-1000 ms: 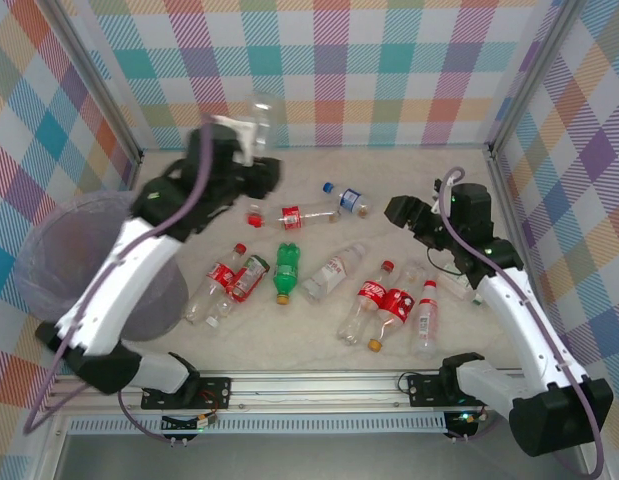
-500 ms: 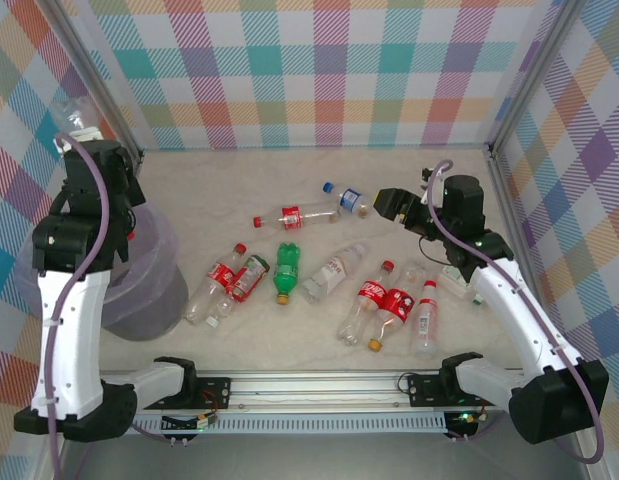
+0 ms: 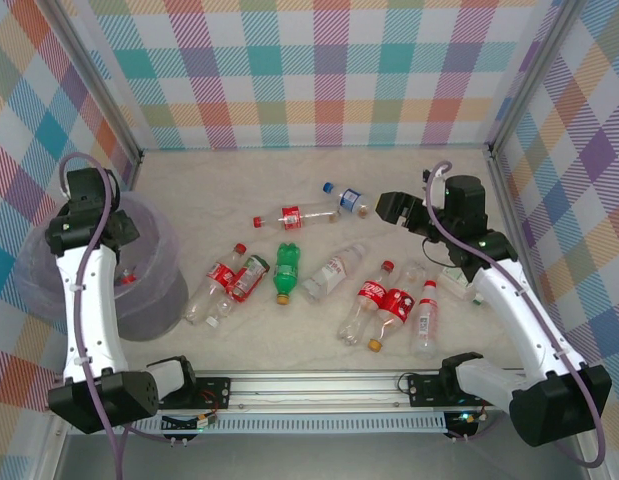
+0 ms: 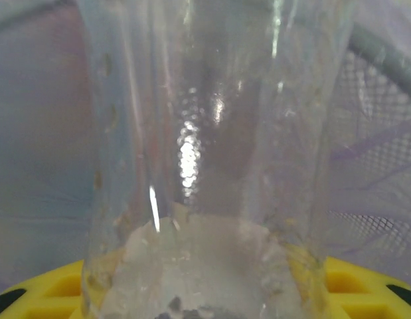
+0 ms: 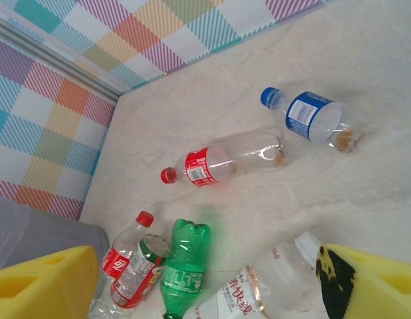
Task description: Put the plastic bottles in the bin
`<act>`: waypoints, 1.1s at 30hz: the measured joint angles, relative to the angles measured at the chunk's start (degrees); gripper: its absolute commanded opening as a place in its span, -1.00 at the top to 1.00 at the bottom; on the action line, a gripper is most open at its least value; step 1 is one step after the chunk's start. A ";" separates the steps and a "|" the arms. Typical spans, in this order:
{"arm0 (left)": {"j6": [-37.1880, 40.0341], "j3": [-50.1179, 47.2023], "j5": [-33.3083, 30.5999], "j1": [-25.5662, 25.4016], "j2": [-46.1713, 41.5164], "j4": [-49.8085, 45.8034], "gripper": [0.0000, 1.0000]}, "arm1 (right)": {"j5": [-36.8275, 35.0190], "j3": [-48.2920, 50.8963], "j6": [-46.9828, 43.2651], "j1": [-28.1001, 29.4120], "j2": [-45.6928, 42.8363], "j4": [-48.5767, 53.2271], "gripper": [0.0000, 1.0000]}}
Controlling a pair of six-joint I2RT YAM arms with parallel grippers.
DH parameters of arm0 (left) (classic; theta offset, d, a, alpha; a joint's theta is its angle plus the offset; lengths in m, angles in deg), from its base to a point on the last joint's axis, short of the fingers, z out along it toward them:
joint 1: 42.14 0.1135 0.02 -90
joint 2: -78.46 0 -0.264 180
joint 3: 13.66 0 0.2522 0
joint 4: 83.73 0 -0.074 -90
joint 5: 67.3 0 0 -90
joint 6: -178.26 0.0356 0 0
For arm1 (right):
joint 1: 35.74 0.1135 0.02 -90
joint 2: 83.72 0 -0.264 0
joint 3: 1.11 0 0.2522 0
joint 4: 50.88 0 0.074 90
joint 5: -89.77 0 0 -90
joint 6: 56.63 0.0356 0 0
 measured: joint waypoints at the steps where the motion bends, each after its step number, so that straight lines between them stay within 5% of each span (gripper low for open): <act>1: -0.22 -0.98 0.81 0.02 0.20 0.92 0.79 | -0.26 0.00 -0.26 0.00 -0.22 0.28 -0.71; 7: -2.32 -7.78 4.66 0.22 -0.26 8.31 0.82 | -0.87 0.00 -0.70 0.00 -0.52 0.72 -0.72; 23: -3.65 -18.32 26.86 -0.07 3.32 28.72 0.86 | -4.76 -0.02 -2.01 0.00 -0.37 4.00 -0.73; 33: -5.46 -13.70 27.69 -7.30 13.27 36.59 0.85 | -6.73 -0.09 -1.99 0.00 -0.37 6.12 -0.73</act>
